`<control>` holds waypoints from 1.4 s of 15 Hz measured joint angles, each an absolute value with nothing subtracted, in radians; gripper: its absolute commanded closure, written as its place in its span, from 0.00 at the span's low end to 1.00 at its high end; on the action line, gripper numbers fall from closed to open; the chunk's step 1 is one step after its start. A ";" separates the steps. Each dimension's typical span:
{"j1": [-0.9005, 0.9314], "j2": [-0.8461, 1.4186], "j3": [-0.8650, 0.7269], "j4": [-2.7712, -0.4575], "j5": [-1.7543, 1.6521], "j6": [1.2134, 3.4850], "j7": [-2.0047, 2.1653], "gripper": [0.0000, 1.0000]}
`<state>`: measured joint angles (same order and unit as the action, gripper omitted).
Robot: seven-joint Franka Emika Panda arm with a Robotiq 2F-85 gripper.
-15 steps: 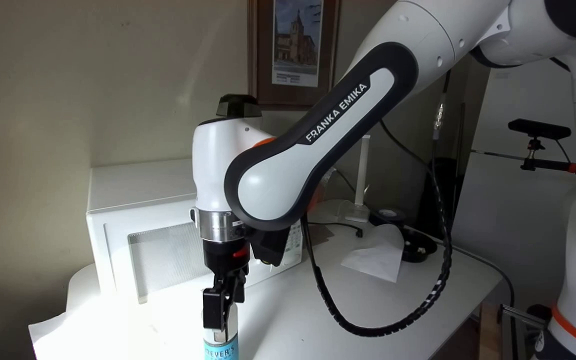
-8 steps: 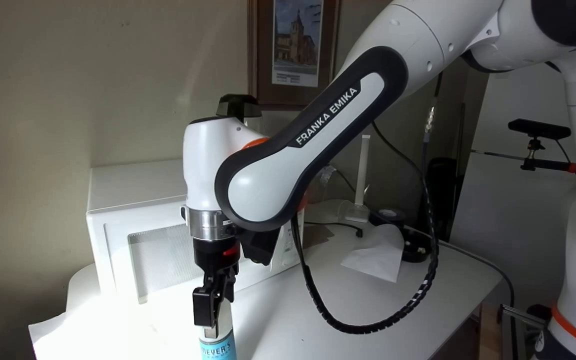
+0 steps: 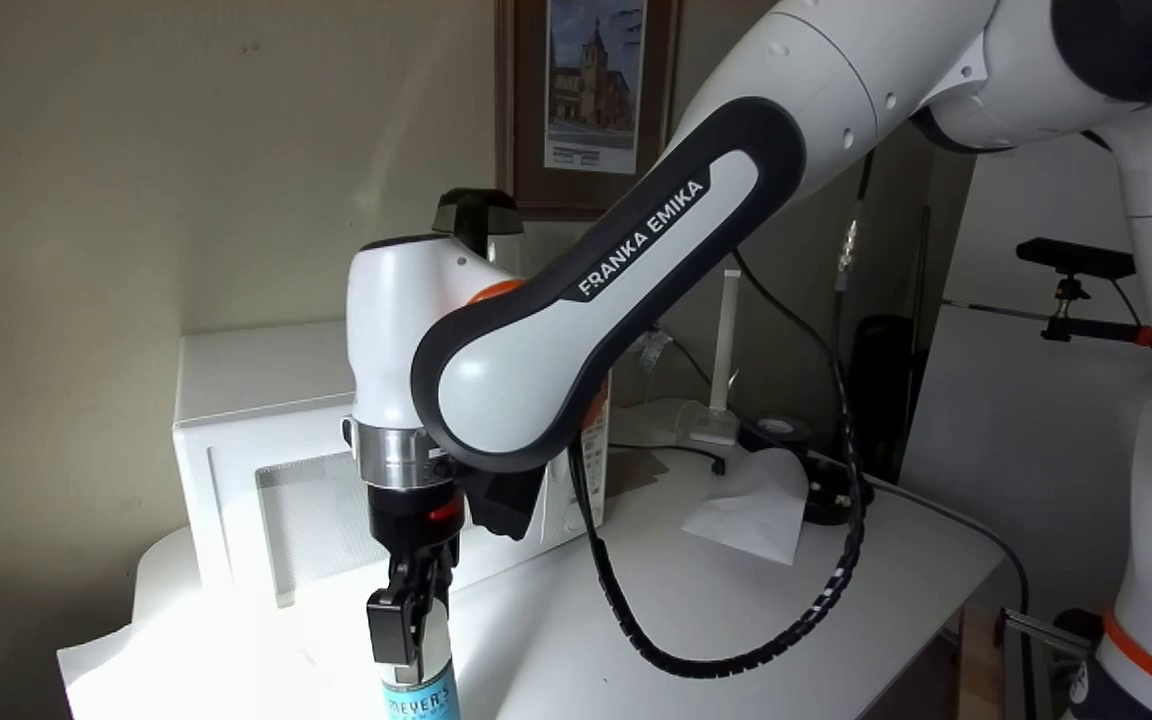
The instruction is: Put the bottle with a blue label on top of the microwave.
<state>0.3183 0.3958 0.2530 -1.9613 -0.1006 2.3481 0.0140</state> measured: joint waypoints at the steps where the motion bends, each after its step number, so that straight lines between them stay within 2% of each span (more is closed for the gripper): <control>1: 0.320 0.393 0.253 -1.960 -0.104 2.348 0.014 0.58; 5: 0.313 0.333 0.253 -1.935 -0.101 2.305 -0.005 0.58; 9: 0.285 0.229 0.263 -1.825 -0.030 2.089 -0.115 0.58; 14: 0.258 0.196 0.256 -1.530 0.018 1.772 -0.195 0.58; 21: 0.212 0.307 0.246 -1.174 0.138 1.699 -0.225 0.58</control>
